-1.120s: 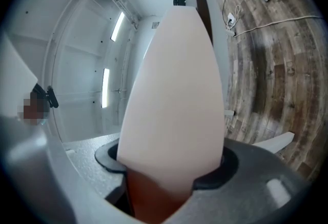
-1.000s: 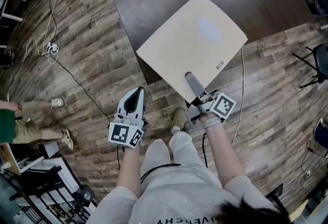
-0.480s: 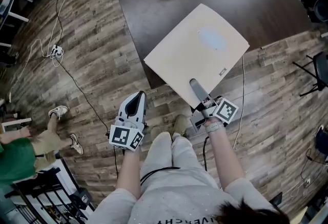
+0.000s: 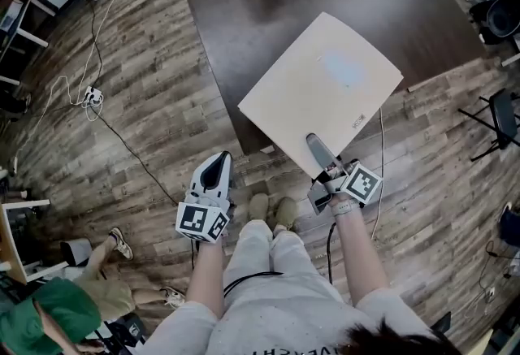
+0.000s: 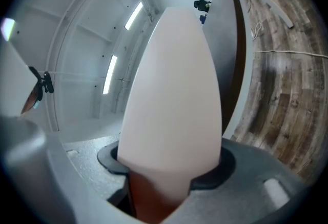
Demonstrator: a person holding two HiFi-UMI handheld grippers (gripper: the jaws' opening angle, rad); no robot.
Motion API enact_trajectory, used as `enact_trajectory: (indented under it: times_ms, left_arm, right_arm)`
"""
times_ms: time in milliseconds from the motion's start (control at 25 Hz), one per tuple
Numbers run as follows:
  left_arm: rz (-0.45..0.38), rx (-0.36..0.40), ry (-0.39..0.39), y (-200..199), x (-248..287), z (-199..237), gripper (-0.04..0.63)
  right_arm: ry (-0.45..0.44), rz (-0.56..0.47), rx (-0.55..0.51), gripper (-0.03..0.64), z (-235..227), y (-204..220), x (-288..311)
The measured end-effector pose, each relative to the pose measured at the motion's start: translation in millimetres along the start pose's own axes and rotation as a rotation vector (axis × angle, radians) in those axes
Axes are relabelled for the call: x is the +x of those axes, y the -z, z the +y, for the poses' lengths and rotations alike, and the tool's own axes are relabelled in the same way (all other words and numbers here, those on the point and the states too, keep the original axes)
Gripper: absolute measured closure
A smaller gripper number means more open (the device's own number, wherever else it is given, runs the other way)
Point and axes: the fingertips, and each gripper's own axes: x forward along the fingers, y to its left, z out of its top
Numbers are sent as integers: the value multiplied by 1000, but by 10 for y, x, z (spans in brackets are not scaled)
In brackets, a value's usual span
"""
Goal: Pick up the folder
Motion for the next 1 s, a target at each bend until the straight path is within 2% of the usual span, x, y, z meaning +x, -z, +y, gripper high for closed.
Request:
enact_trajectory:
  times_ms: [480,1000]
  left_arm:
    - [-25,14,51,-315,47,17,597]
    - [-57,20,71,-639,25,167,597]
  right_arm:
    - [12,-55,-151,334,415,-261,-29]
    - [95,-107,-317,337,754,-441,-33]
